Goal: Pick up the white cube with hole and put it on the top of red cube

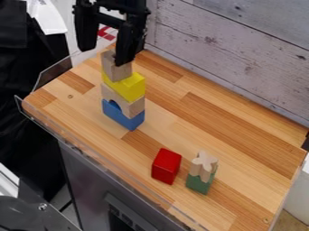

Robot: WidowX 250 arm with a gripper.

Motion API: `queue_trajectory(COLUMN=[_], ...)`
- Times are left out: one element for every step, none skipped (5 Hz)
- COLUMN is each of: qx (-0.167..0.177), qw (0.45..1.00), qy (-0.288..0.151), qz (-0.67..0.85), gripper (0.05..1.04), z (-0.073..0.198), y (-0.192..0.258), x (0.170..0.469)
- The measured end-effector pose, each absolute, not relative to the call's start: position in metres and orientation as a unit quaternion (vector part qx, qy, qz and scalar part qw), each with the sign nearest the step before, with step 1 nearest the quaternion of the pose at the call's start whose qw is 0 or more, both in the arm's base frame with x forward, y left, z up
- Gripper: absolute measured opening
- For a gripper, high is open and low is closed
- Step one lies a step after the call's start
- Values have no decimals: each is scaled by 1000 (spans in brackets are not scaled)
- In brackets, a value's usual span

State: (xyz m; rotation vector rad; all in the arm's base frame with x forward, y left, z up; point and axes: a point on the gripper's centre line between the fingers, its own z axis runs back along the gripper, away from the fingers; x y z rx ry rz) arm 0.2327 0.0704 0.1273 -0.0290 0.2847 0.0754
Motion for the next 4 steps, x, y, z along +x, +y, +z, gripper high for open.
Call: queue_trajectory(qx=[-18, -23, -24, -26], qw=[987, 986, 986, 985], qy=[154, 165, 165, 170], qz=[31, 27, 24, 23], gripper=[998, 998, 998, 961], z=[124, 118, 115, 109], y=[70, 70, 71, 71], x=[232, 232, 233, 235])
